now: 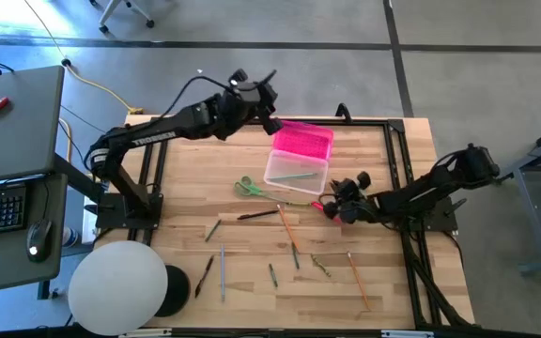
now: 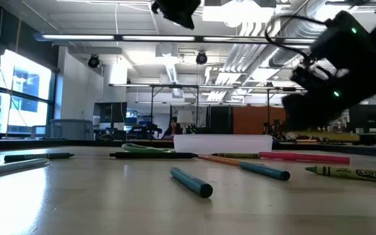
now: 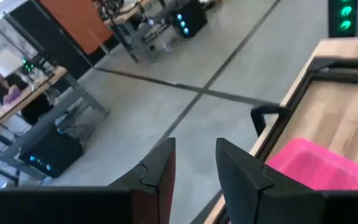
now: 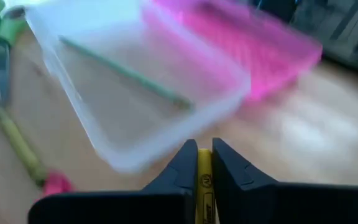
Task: Pick & place school supplies into a supply box
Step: Put the yellow highlighter pen into the supply box
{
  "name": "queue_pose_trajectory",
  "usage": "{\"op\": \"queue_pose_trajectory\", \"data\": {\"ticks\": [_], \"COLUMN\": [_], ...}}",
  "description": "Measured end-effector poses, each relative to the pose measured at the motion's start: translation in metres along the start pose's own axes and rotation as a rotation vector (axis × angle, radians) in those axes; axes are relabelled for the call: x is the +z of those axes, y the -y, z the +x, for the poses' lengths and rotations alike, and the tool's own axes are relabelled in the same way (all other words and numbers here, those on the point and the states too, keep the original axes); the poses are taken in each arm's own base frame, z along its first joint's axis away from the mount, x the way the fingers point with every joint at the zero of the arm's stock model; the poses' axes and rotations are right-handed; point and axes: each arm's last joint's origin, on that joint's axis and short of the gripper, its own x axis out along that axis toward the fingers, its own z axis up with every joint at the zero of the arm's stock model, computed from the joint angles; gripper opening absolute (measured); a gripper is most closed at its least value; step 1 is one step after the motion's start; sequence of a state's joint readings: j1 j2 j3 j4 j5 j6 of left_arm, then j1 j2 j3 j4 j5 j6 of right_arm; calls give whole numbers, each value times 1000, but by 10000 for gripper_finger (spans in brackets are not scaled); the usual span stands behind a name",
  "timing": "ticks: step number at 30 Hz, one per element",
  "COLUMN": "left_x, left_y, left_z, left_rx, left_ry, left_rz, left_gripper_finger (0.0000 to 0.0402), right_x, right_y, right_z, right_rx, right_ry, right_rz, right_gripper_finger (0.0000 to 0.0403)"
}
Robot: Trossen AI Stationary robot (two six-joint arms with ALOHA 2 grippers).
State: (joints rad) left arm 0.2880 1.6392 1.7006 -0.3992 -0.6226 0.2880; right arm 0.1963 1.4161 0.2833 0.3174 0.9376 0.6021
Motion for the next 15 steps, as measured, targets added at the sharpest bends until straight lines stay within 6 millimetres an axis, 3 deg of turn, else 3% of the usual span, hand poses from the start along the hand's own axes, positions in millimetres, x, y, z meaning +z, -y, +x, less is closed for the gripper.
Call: {"op": "queue_pose_trajectory", "data": {"ticks": [4,8,12,15], "left_x": [16,29,31,32], "left_y": [-12,-22,-25,-26], "left_z": [-10,-20,-23,-24], "left_rx": [-16,-17,-13,-14], "left_ry": [45,88,87,84], "left_rz": [6,21,48,57], "left_gripper_finger": [147,147,147,147], "right_x": [38,83,117,122], "right_y": [-20,-27,-22,-22], "right_z": [6,25,58,89], "right_rx": [9,146,322,413], "right_ry": [40,44,36,16], "right_rz": [-168,-251,-277,-368], "right_gripper_finger": [6,6,4,6]}}
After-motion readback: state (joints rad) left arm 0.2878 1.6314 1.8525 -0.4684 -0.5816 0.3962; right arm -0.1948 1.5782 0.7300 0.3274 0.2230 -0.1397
